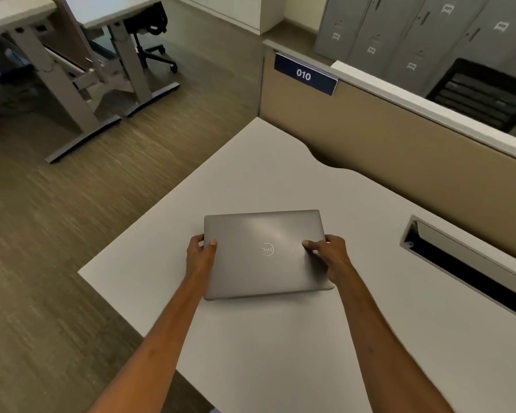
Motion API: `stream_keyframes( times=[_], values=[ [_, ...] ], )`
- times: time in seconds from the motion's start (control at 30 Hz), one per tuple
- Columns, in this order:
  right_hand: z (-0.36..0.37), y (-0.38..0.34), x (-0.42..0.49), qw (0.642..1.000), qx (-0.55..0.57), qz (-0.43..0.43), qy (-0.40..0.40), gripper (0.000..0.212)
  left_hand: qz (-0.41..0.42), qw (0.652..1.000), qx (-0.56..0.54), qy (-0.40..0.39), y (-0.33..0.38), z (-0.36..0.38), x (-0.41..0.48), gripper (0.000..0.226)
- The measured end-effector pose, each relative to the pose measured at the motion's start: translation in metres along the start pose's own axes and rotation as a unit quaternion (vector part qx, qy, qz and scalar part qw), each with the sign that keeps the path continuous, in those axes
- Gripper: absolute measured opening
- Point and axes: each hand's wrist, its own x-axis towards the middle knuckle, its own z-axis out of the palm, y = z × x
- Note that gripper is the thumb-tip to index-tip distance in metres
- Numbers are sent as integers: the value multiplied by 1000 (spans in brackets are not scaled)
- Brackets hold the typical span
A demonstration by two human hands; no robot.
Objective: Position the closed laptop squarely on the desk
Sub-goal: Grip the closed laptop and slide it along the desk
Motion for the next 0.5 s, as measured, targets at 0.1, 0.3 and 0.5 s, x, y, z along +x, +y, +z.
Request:
stream_keyframes(
  times=[0.1,0.3,0.5],
  values=[
    [-26,23,-19,1000,11,6,12,40,-1,1000,12,-7,-10,12,-25,50],
    [-87,74,-56,998,35,21,39,40,3,999,38,-33,-37,44,-76,51],
    [-150,127,-91,995,53,46,72,43,-14,995,68,-71,-73,79,-132,52]
  ],
)
